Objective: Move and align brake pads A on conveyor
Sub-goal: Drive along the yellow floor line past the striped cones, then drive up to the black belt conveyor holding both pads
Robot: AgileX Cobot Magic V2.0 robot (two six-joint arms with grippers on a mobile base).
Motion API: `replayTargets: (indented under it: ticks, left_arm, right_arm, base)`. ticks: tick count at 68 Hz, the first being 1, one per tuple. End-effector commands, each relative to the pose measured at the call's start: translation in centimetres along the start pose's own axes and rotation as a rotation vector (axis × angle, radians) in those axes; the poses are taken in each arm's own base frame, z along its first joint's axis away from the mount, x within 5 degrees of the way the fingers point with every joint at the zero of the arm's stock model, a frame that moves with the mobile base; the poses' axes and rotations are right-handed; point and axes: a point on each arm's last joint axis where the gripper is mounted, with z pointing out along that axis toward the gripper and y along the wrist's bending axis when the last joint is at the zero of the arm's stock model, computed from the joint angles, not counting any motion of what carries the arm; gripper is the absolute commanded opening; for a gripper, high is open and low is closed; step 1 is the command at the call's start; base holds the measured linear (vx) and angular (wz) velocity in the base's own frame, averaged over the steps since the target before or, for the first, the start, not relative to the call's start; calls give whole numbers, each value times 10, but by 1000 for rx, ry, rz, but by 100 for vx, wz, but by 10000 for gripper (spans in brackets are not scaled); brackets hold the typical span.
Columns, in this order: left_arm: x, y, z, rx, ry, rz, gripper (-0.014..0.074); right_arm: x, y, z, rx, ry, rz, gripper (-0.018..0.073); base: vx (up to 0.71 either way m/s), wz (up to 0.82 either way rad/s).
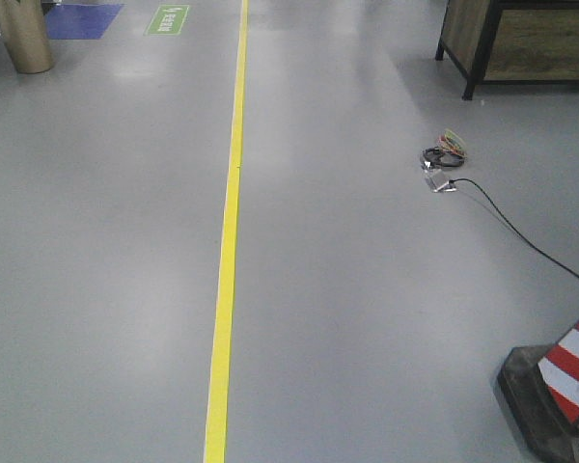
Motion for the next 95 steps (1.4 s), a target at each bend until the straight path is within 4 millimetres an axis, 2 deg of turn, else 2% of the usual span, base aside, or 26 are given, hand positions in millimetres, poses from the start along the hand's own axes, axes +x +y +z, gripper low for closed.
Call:
replayTargets:
  ticks: [1,29,95]
  left_arm:
    - [-16,-3,-4,19,-113,-10,-6]
    - [-16,-3,-4,19,-114,-10,-6]
    - [-16,-3,-4,19,-114,-10,-6]
  right_arm:
    - [-17,1,-4,-6,-112,-13,-12]
    - [-17,1,-4,-6,-112,-13,-12]
    - [-17,1,-4,-6,-112,-13,-12]
  base:
    - [44,-3]
    - [34,-32]
    - [21,-78]
